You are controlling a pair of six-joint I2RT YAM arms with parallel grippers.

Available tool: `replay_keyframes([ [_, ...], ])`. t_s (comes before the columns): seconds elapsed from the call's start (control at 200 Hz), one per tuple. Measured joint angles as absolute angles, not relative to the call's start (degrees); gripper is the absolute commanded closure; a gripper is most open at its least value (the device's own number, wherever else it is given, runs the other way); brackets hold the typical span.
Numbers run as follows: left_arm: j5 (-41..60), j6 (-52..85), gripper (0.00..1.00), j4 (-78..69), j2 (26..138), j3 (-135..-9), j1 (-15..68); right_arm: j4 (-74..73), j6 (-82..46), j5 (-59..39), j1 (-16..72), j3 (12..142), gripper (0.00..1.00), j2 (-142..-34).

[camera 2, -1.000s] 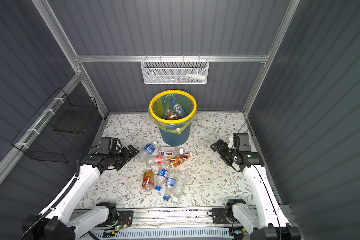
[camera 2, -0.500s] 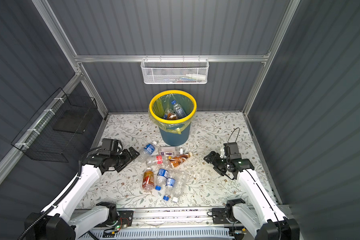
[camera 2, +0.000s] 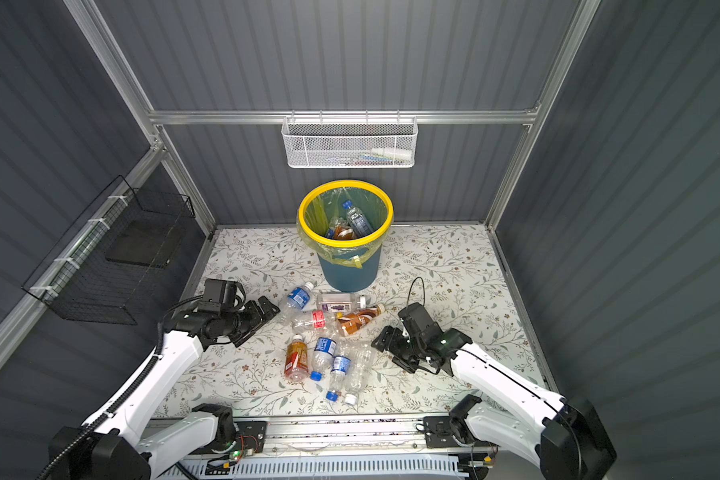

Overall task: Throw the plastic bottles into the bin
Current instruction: 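Lower the right gripper onto a crushed clear water bottle and grasp it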

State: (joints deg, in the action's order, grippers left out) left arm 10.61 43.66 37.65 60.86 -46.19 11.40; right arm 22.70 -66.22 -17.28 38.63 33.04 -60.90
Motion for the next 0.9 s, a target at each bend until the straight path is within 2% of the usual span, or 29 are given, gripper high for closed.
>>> replay_keyframes([
  [0.445,10.8,43.6,0.0,37.6,60.3,-45.8,11.4,11.4,-71.9,-17.1,45.3,32.8,0.2,-73.3],
  [0.695,10.8,43.6,0.0,37.6,60.3,-45.6,11.4,6.1,-73.6,-16.5,46.1,30.5,0.39,-75.8],
  [0.901,10.8,43.7,0.0,37.6,60.3,-45.2,11.4,2.7,-73.7,-16.4,41.8,25.5,0.45,-71.3],
])
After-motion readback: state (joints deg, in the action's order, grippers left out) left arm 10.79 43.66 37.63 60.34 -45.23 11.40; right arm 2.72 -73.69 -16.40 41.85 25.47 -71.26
